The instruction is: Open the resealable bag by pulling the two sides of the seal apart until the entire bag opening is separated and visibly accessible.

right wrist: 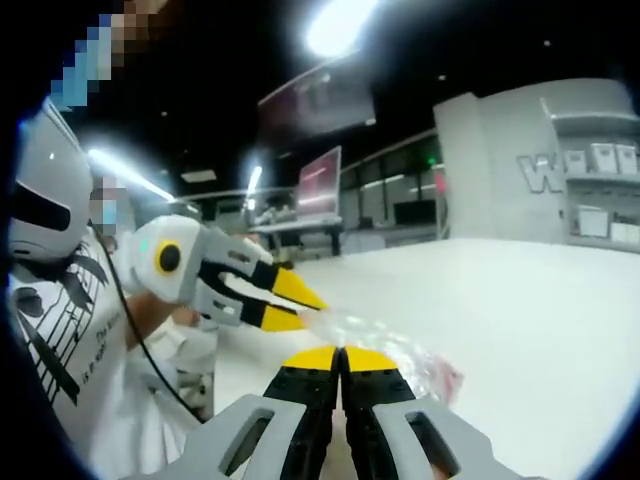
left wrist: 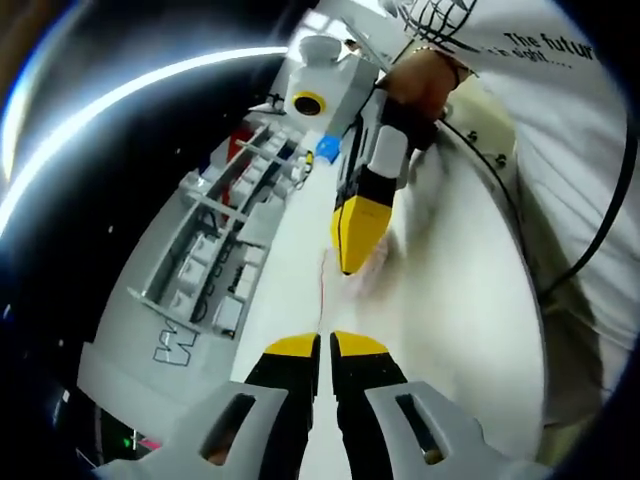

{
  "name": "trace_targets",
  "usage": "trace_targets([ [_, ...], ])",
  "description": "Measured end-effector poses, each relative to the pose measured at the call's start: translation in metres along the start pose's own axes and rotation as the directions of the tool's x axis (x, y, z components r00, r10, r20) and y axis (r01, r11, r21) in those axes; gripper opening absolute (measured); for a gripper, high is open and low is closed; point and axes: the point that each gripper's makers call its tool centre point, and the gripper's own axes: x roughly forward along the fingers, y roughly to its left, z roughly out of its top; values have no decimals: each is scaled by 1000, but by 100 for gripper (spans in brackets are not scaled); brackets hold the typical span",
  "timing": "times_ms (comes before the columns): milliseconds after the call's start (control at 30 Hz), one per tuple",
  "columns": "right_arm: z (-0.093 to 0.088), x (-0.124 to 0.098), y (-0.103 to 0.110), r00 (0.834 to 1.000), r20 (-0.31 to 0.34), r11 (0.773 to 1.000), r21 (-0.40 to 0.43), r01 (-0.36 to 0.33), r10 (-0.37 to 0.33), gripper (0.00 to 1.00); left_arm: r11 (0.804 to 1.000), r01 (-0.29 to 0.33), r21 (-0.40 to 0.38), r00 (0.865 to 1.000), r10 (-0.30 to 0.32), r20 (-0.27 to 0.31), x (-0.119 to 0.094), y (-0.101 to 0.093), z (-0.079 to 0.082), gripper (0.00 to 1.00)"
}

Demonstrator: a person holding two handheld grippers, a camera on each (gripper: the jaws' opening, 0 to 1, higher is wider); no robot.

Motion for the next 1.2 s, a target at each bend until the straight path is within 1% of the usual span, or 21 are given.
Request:
trace_targets([
  [133, 0, 1, 0, 1000, -1, 1000, -1, -1, 1, 0, 1000, 6, 10, 1000, -6, 2, 0, 0, 1, 5],
  [300, -1, 2, 1, 1000, -4, 1000, -1, -3, 3, 0, 1000, -6, 23, 1000, 6, 1, -1, 3, 1, 5],
  [433, 0, 1, 1, 1000, -3, 1000, -4, -3, 3, 0, 1000, 17, 21, 1000, -17, 2, 0, -1, 2, 5],
  [567, 0, 1, 1, 1000, -4, 1000, -4, -3, 3, 0, 1000, 7, 22, 1000, -7, 0, -2, 1, 2, 5],
  [800, 2, 0, 3, 1000, -7, 1000, -11, -13, 13, 0, 999, 31, 43, 999, -32, 15, -1, -3, 8, 5],
  [967, 2, -3, 3, 1000, -9, 1000, -13, -11, 11, 0, 996, 56, 64, 998, -56, -4, 2, -9, 4, 6],
  [1067, 1, -4, 3, 1000, -17, 1000, -12, -15, 15, 0, 996, 66, 64, 998, -66, 0, 4, -12, 3, 8],
  [1200, 0, -5, 3, 1000, -23, 1000, -13, -15, 15, 0, 994, 77, 77, 997, -77, -9, 8, -17, -2, 8],
])
